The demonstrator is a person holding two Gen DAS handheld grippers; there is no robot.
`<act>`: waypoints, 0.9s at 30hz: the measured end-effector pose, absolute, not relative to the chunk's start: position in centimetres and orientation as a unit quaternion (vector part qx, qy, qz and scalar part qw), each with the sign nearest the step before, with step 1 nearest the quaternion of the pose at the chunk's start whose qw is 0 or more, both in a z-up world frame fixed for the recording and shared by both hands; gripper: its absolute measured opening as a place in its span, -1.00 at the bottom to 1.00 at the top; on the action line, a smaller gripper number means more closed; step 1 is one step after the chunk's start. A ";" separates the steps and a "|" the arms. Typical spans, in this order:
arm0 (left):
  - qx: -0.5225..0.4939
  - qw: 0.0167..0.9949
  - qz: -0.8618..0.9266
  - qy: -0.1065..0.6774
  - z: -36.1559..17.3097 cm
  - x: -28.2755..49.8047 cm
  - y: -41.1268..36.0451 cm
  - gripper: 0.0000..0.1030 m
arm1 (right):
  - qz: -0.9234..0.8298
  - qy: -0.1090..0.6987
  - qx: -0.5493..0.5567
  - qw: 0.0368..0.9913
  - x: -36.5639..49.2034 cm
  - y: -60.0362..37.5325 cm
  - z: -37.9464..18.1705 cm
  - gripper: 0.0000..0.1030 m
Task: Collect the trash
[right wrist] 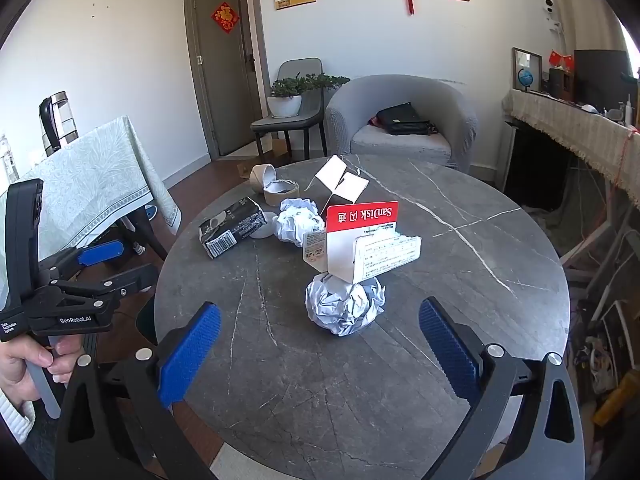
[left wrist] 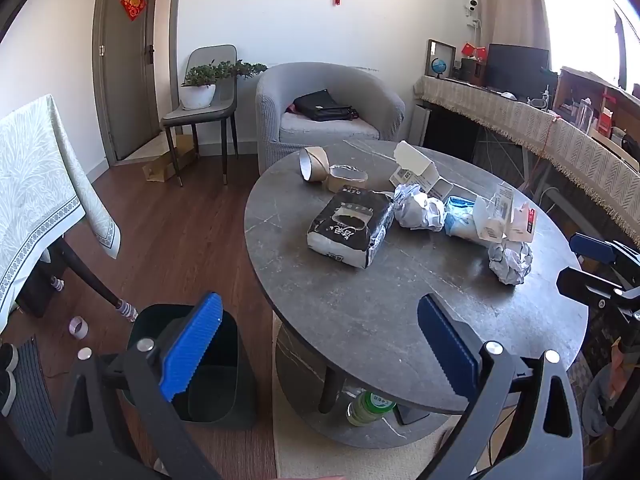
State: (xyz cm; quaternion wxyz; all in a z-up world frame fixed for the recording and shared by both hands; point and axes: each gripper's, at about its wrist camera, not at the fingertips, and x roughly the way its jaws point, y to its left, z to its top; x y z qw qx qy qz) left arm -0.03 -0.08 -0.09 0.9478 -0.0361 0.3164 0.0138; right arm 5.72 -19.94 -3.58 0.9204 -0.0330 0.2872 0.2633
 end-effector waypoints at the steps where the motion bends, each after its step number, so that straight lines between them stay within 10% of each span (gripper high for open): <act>1: -0.036 0.948 0.014 0.316 -0.1 0.0 -0.1 0.94 | 0.263 0.287 -0.033 0.920 5.7 -20.0 -3.6 0.94; 27: -0.035 0.948 0.014 0.316 0.1 0.0 -0.3 0.94 | 0.260 0.287 -0.033 0.921 5.8 -20.1 -3.6 0.94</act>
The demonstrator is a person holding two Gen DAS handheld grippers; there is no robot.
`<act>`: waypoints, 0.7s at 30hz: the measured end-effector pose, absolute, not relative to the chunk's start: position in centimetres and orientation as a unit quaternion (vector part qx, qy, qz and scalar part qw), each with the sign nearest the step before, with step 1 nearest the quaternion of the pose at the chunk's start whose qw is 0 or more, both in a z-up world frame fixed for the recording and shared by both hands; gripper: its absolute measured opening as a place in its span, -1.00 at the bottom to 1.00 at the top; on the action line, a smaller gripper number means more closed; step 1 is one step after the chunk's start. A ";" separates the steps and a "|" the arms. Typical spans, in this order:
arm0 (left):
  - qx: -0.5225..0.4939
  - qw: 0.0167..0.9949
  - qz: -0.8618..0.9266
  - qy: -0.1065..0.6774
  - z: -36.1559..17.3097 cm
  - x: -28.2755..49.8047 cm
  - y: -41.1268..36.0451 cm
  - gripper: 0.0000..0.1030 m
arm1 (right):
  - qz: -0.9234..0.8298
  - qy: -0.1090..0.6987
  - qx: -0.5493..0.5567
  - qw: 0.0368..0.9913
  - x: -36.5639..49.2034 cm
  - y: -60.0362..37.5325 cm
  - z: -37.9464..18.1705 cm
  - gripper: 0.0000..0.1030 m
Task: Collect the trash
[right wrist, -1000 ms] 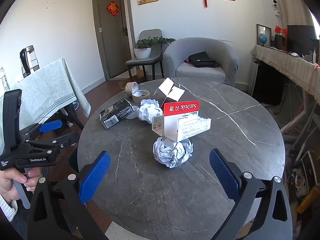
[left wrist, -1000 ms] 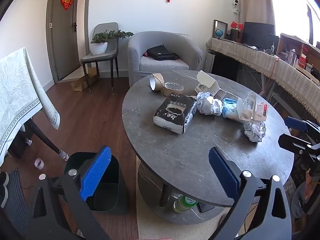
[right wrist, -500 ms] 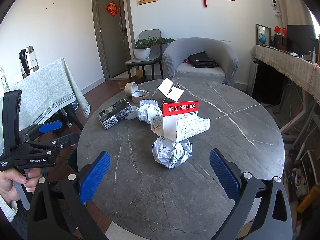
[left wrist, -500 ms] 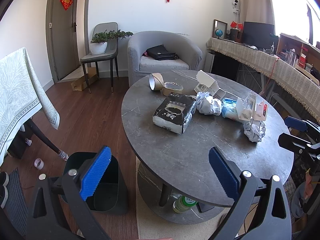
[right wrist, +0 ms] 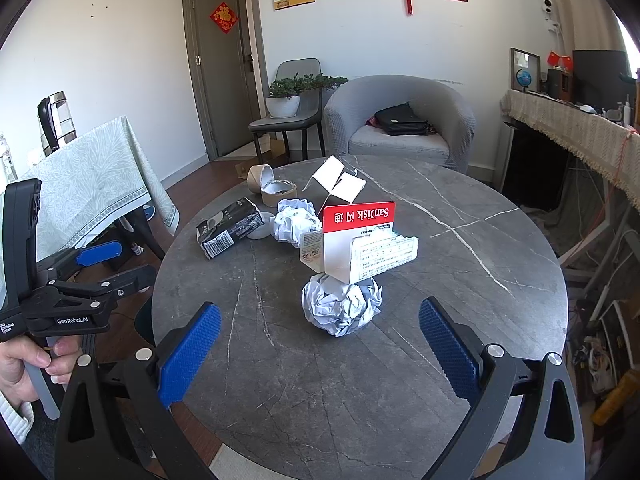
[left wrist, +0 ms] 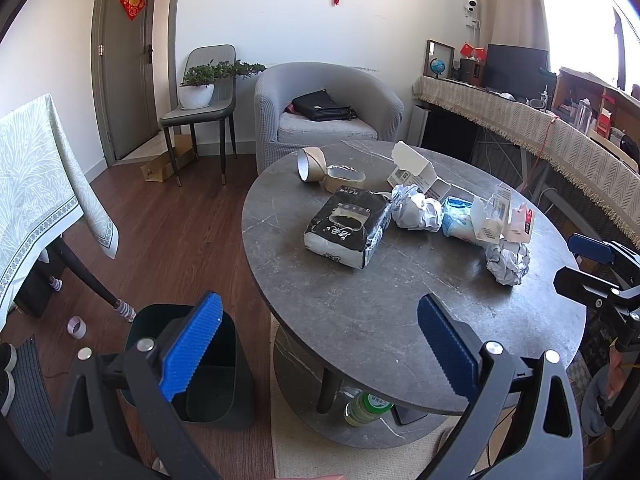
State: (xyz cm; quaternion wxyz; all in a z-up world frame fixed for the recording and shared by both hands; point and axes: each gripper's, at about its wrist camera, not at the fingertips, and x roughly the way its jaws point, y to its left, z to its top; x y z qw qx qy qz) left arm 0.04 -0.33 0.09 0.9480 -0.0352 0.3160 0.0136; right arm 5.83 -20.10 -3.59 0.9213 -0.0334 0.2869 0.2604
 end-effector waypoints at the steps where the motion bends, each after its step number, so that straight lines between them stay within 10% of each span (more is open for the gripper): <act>1: -0.035 0.948 0.014 0.316 0.1 0.1 -0.3 0.94 | 0.261 0.287 -0.034 0.921 5.8 -20.1 -3.6 0.94; 21: -0.035 0.948 0.013 0.316 0.1 0.0 -0.3 0.94 | 0.259 0.286 -0.033 0.922 5.9 -20.3 -3.6 0.94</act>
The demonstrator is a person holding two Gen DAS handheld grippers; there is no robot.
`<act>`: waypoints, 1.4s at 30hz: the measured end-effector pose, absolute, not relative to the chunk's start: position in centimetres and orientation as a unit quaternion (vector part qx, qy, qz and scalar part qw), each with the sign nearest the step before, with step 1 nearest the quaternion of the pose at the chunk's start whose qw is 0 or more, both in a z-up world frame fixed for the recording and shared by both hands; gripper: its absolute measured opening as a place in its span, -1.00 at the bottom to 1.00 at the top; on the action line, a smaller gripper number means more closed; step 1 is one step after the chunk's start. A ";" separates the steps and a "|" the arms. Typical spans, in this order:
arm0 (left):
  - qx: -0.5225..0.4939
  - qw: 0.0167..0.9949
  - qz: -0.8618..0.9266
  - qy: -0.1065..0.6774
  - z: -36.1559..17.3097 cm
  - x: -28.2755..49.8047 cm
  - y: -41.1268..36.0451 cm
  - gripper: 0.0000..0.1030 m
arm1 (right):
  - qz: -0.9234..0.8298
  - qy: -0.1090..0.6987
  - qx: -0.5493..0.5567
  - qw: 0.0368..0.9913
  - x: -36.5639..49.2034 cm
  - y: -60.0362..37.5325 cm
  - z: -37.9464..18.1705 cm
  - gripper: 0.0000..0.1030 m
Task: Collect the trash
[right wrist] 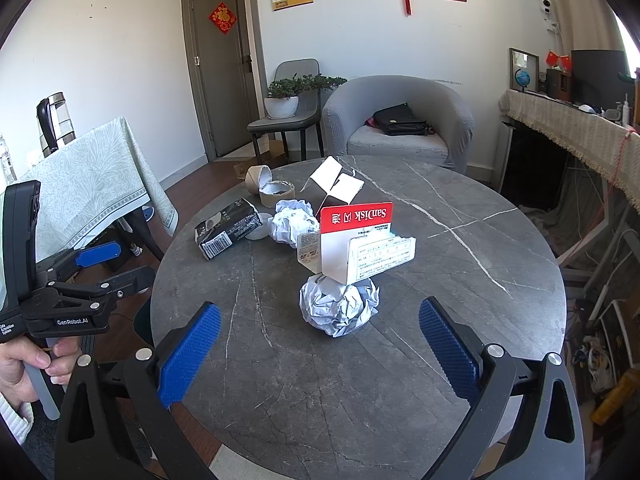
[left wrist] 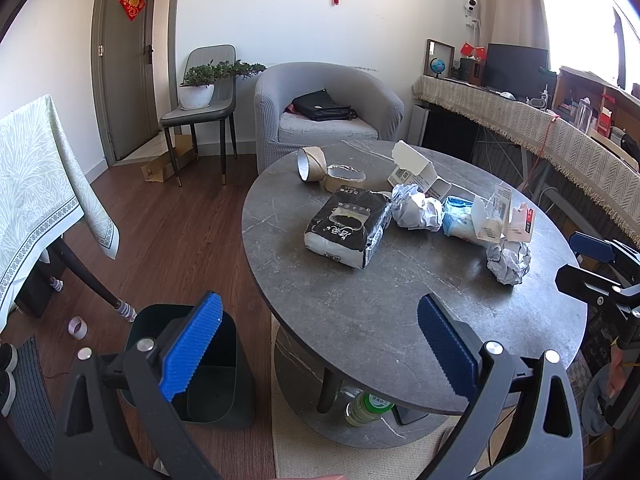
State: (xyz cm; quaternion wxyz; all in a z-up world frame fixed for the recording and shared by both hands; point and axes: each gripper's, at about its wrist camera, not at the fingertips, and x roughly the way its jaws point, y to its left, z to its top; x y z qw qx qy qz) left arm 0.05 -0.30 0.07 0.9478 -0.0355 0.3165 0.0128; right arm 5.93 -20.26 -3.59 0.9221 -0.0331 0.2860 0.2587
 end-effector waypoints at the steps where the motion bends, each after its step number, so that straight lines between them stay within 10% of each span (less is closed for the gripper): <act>1: -0.035 0.948 0.013 0.316 0.1 0.0 -0.3 0.94 | 0.259 0.286 -0.033 0.922 5.9 -20.3 -3.6 0.94; 42: -0.015 0.943 -0.075 0.324 -0.3 7.3 0.8 0.71 | 0.181 0.323 -0.005 0.929 10.8 -17.7 -3.6 0.94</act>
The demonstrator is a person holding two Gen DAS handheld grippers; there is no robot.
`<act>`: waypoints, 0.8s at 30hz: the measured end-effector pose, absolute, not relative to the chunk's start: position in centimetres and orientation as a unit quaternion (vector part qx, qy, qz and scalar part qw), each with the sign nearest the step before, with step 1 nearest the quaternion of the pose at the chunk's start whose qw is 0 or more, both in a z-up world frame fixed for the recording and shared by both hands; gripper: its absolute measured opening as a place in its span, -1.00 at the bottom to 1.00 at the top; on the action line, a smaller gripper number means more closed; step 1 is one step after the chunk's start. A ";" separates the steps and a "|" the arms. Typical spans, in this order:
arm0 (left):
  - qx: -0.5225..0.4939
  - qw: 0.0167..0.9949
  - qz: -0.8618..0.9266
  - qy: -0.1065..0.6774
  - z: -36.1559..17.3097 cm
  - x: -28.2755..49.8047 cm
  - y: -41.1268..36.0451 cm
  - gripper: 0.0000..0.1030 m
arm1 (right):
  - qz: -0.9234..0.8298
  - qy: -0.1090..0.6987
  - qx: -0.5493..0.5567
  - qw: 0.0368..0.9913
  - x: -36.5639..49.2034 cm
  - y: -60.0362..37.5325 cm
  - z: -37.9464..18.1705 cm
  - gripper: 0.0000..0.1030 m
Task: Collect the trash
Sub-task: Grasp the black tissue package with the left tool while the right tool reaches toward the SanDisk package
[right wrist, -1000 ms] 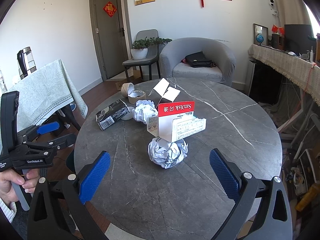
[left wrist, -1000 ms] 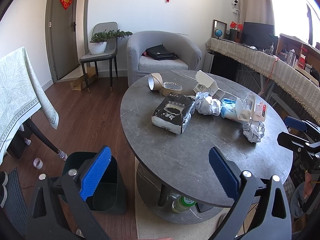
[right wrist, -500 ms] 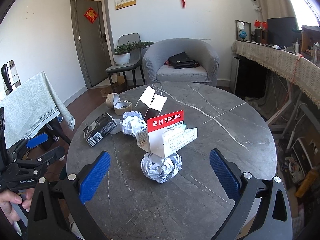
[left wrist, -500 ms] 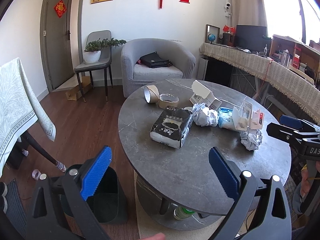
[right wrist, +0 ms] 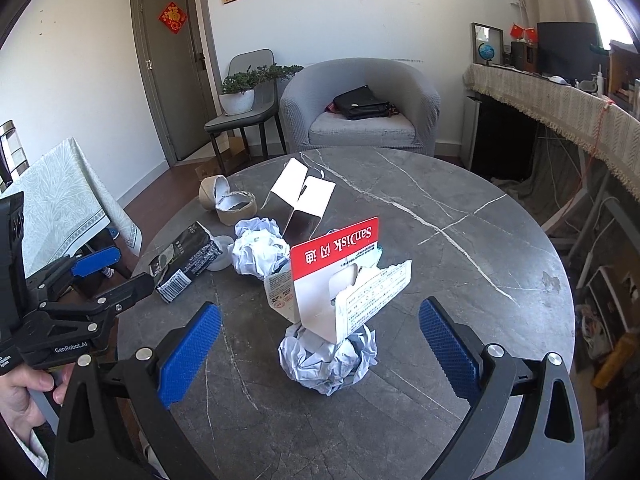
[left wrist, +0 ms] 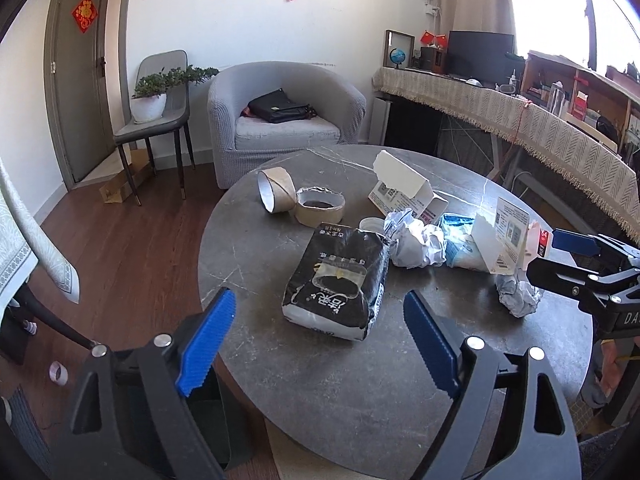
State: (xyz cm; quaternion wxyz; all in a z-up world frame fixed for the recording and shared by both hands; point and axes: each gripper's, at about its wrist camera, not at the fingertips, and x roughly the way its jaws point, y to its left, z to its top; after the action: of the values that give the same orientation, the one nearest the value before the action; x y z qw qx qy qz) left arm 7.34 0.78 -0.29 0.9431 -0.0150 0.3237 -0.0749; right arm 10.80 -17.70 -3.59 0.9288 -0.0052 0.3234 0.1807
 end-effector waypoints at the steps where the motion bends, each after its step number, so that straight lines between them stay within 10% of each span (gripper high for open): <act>1: -0.016 0.941 -0.077 0.329 -0.5 7.7 0.8 0.71 | 0.180 0.324 -0.006 0.929 11.0 -17.6 -3.6 0.94; 24: -0.033 0.925 -0.109 0.362 -1.9 10.9 0.1 0.12 | 0.124 0.348 -0.021 0.929 14.4 -16.3 -5.5 0.77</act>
State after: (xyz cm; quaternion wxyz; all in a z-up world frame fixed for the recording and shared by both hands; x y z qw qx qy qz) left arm 10.87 0.10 -1.92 0.9252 -0.0326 0.3622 -0.1086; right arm 14.40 -16.25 -5.46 0.9289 -0.0213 0.3483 0.1242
